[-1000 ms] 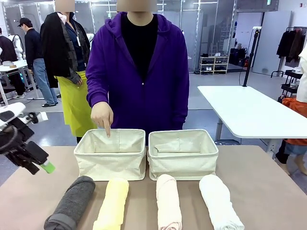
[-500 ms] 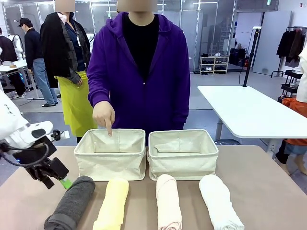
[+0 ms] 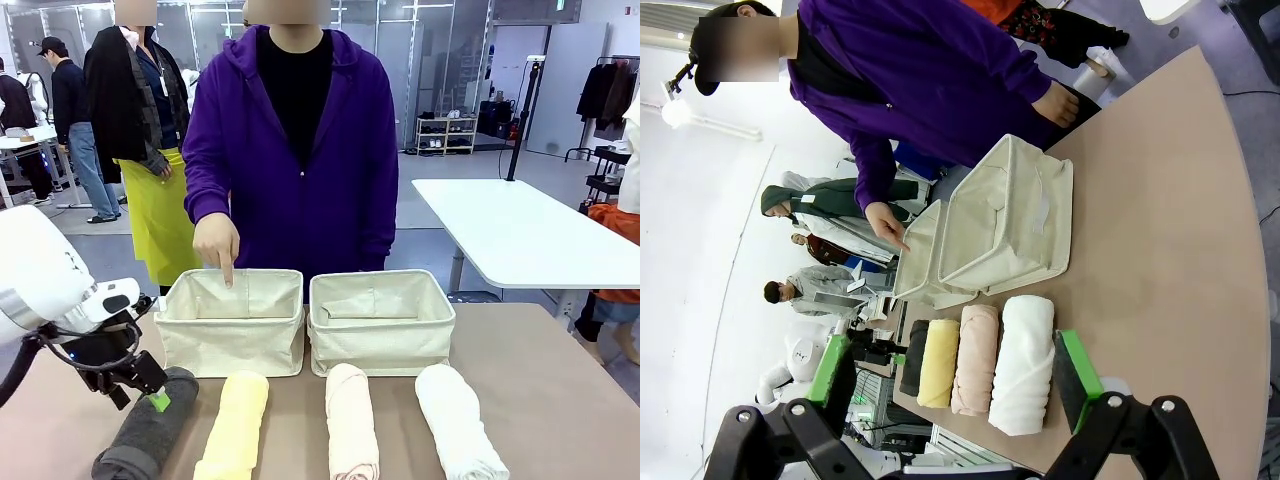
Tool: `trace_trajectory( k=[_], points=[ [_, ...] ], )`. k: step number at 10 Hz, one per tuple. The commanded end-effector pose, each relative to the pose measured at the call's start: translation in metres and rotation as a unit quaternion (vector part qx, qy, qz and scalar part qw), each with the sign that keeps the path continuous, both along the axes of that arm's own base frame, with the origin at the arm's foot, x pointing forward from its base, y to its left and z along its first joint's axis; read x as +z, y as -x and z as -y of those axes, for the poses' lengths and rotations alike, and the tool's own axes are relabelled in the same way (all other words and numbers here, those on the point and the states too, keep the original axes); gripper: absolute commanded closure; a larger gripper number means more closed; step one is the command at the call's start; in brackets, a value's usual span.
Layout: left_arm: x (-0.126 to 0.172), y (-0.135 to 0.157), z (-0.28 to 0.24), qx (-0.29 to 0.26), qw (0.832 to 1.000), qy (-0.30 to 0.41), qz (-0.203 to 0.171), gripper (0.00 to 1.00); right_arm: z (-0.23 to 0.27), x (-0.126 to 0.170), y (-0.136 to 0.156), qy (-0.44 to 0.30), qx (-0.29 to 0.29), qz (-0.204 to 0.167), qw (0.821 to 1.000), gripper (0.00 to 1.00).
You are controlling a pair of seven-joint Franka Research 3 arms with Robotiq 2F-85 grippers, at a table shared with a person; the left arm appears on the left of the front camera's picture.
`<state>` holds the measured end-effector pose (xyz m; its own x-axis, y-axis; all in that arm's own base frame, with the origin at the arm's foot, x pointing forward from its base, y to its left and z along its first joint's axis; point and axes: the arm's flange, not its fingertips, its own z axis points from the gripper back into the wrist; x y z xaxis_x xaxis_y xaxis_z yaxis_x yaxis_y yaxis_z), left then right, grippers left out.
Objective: Divide the towels into two baskets.
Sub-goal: Pick up one hotel-folded towel and place it in the Fabric basket indicated by the person.
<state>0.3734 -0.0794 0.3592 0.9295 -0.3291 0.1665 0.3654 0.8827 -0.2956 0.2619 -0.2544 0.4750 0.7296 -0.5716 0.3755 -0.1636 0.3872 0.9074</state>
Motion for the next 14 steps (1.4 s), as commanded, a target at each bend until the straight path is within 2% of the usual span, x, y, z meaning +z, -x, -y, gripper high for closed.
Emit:
trace_trajectory(
  k=[1, 2, 5, 6, 7, 8, 9, 10, 11, 12, 13, 14],
  points=[
    [-0.048, 0.069, -0.012, 0.038, 0.999, -0.01, 0.022, 0.0, 0.0, 0.002, 0.003, 0.002, 0.002, 0.006, 1.0, 0.0],
    [-0.057, 0.07, -0.01, 0.039, 0.999, -0.019, 0.013, 0.0, 0.0, 0.002, 0.003, 0.002, 0.002, 0.006, 1.0, 0.0],
    [-0.073, 0.072, -0.006, 0.045, 0.999, 0.023, -0.021, 0.0, 0.0, 0.002, 0.003, 0.002, 0.002, 0.006, 1.0, 0.0],
    [-0.07, 0.072, -0.007, 0.045, 0.998, 0.033, -0.03, 0.2, 0.0, 0.002, 0.003, 0.002, 0.002, 0.006, 1.0, 0.0],
    [-0.068, 0.072, -0.01, 0.047, 0.998, 0.037, -0.028, 0.2, 0.0, 0.002, 0.003, 0.002, 0.002, 0.006, 1.0, 0.0],
    [-0.068, 0.072, -0.011, 0.047, 0.998, 0.035, -0.026, 0.4, 0.0, 0.002, 0.003, 0.002, 0.002, 0.006, 1.0, 0.0],
    [-0.07, 0.073, -0.012, 0.046, 0.998, 0.032, -0.028, 0.25, 0.0, 0.002, 0.003, 0.002, 0.002, 0.006, 1.0, 0.0],
    [-0.069, 0.074, -0.01, 0.043, 0.998, 0.032, -0.028, 0.6, 0.0, 0.002, 0.003, 0.002, 0.002, 0.006, 1.0, 0.0],
    [-0.066, 0.074, -0.009, 0.047, 0.998, 0.032, -0.022, 0.45, 0.0, 0.002, 0.003, 0.002, 0.002, 0.006, 1.0, 0.0],
    [-0.058, 0.073, -0.012, 0.063, 0.997, 0.049, -0.013, 0.62, 0.0, 0.002, 0.003, 0.002, 0.002, 0.006, 1.0, 0.0],
    [-0.044, -0.008, 0.008, 0.05, 0.997, 0.035, -0.037, 0.62, 0.0, 0.002, 0.003, 0.002, 0.002, 0.006, 1.0, 0.0],
    [-0.044, -0.008, 0.008, 0.05, 0.997, 0.035, -0.037, 0.62, 0.0, 0.002, 0.003, 0.002, 0.002, 0.006, 1.0, 0.0]
  ],
)
